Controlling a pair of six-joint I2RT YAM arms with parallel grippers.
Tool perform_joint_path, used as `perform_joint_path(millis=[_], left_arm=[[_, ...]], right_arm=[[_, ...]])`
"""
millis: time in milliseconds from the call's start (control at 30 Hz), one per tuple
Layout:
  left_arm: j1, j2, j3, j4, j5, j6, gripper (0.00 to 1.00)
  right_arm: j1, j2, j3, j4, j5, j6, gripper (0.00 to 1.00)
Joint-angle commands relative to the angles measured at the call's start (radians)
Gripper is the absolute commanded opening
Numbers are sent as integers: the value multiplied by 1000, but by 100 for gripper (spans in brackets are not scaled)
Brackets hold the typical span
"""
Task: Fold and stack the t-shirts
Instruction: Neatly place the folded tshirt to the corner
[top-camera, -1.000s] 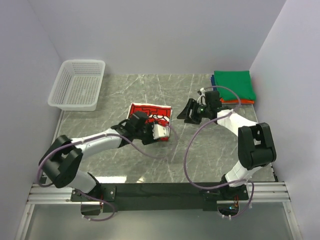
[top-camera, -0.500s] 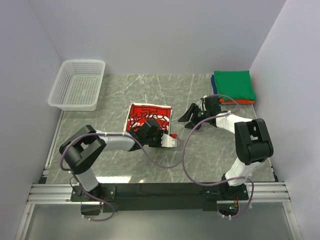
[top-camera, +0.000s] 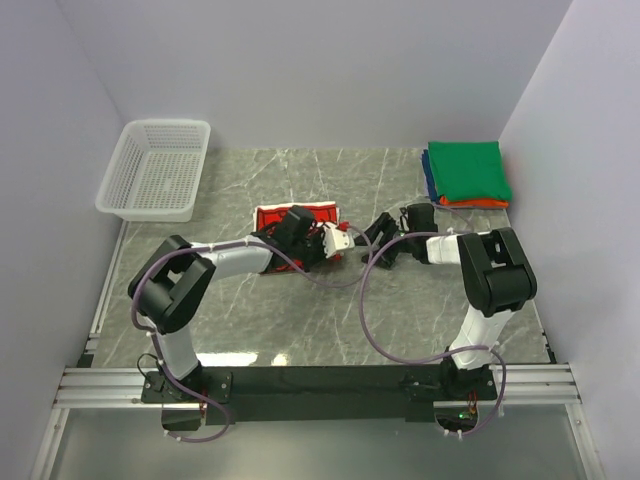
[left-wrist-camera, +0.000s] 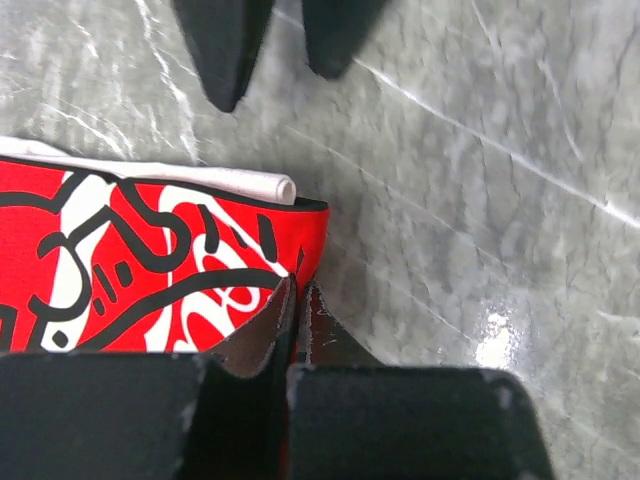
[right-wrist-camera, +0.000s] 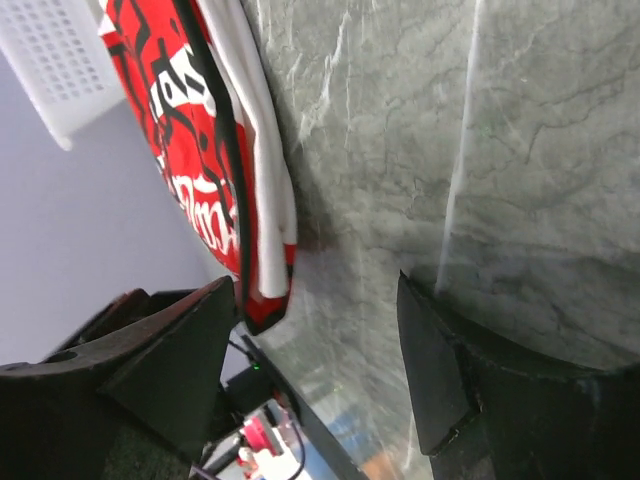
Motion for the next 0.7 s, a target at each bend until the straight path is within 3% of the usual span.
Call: perform_joint_path(millis=[0, 667], left_arm=[[11, -9, 47, -26, 98, -103, 1], [16, 58, 185, -59, 121, -138, 1]], right_arm=[[-7, 6, -35, 165, 0, 110, 73], [111, 146, 50, 356, 153, 386, 72]])
